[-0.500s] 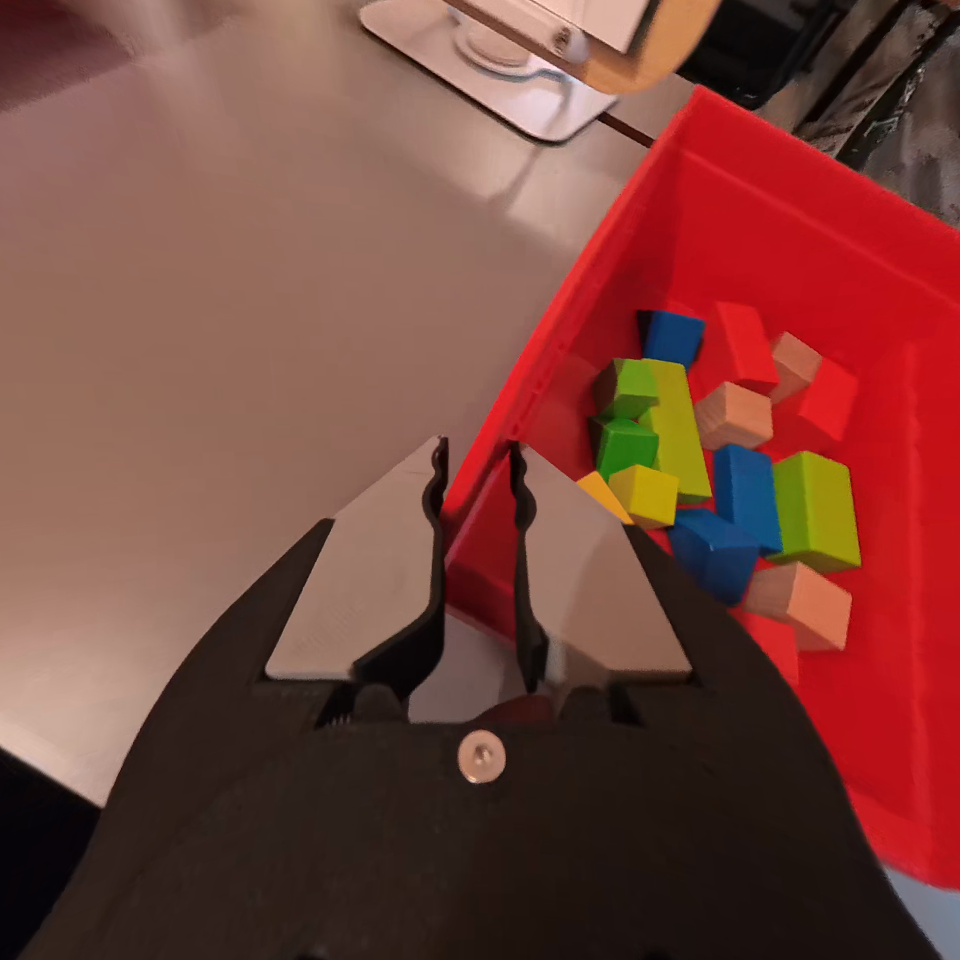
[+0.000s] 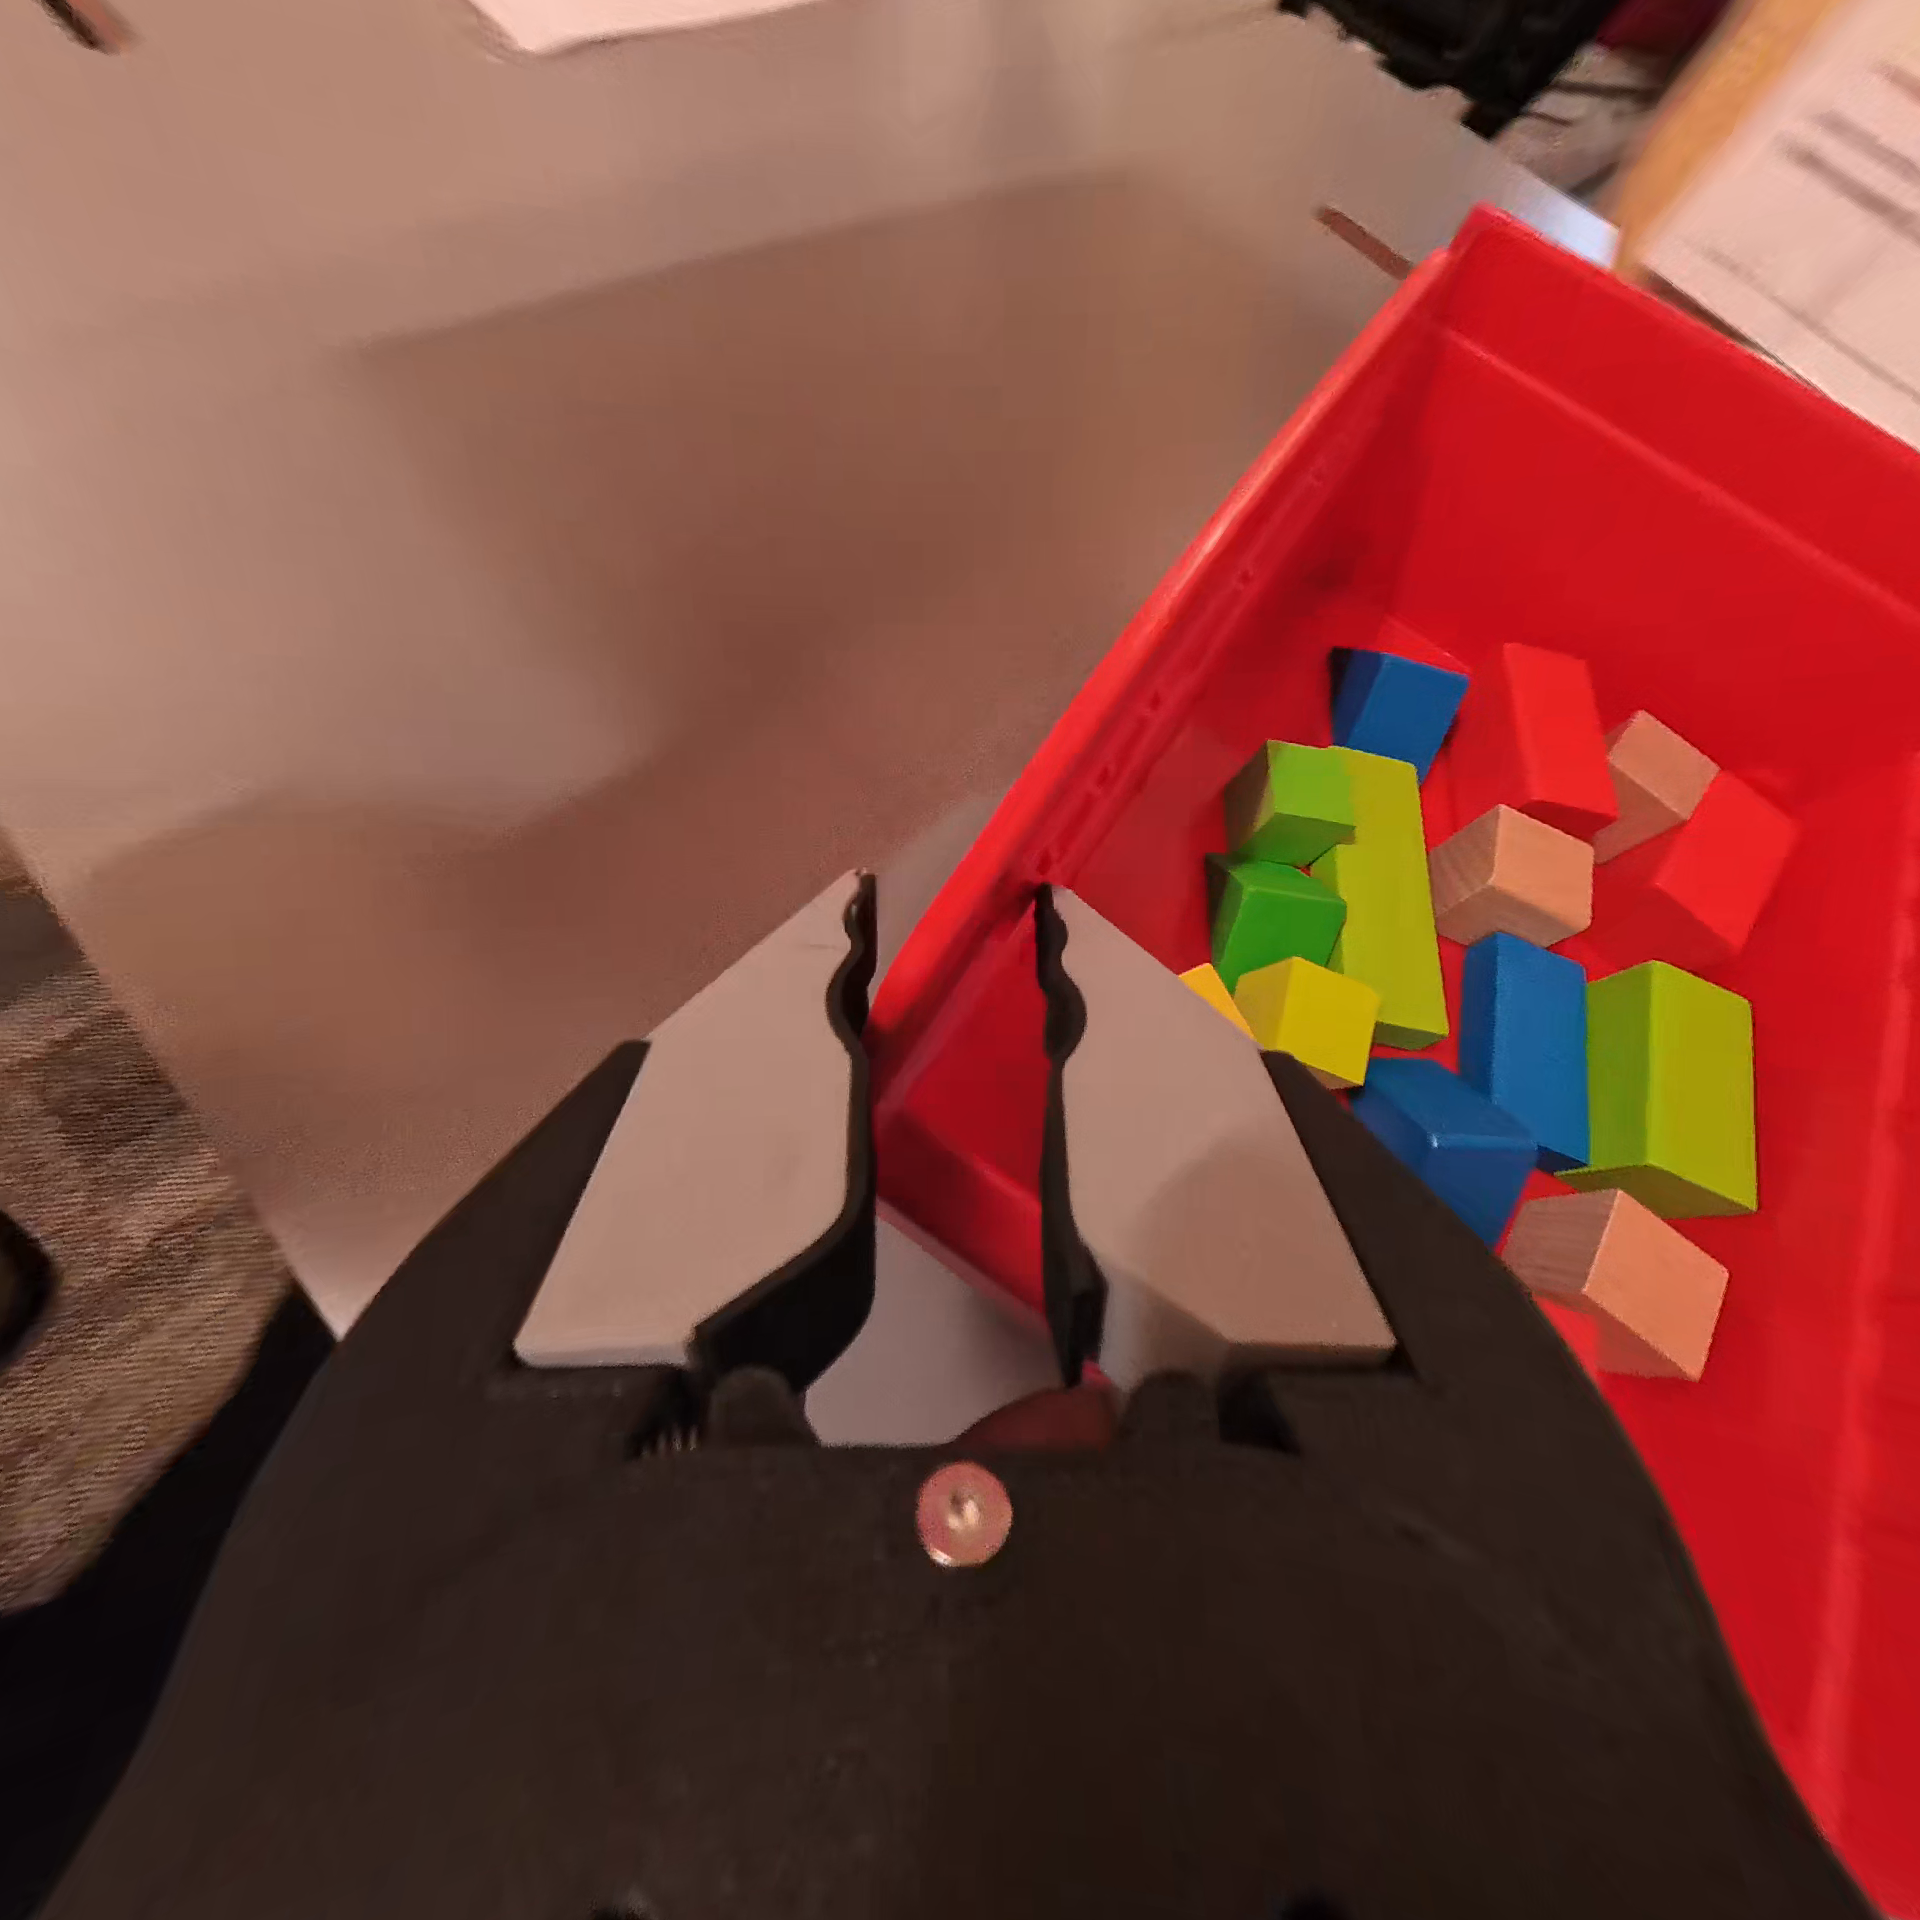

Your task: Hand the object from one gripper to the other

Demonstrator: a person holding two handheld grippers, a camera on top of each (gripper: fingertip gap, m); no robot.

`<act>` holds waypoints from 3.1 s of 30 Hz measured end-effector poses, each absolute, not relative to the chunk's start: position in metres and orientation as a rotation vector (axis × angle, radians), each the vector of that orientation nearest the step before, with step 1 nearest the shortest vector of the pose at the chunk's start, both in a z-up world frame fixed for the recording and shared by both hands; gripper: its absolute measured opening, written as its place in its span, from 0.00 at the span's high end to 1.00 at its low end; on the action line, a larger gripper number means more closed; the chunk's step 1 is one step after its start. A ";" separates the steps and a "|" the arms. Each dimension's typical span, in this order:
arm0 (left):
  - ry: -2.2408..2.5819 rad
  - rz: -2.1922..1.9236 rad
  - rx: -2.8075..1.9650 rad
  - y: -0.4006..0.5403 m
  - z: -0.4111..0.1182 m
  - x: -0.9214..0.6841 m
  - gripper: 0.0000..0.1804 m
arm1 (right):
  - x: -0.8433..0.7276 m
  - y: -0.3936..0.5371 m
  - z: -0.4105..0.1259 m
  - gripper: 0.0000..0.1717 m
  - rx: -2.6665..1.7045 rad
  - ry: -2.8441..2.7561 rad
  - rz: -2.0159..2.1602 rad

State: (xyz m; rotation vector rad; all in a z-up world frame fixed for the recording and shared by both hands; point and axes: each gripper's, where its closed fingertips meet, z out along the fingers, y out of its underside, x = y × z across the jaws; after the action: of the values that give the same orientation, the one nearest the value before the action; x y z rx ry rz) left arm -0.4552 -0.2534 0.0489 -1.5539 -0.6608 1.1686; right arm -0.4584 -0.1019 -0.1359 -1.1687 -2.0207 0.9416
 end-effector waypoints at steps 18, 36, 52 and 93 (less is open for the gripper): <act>-0.319 1.122 -1.576 -0.146 0.075 -0.386 0.99 | -0.388 -0.013 0.037 0.72 -0.840 -1.761 1.370; -0.039 0.565 -1.965 0.150 -0.105 -0.336 0.99 | -0.355 0.229 -0.019 0.71 -1.258 -1.646 1.076; -0.362 0.329 -1.896 0.060 -0.071 -0.365 0.62 | -0.332 0.090 -0.068 0.69 -0.968 -2.196 1.131; -0.793 0.987 -1.985 -0.147 -0.115 -0.513 0.99 | -0.394 0.163 -0.150 0.92 -1.397 -2.022 0.600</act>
State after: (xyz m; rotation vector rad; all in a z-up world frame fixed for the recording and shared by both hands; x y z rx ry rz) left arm -0.5134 -0.1467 -0.1150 -1.9847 -0.7929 0.9865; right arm -0.3942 0.1627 -0.1499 -1.3968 -2.0221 0.5996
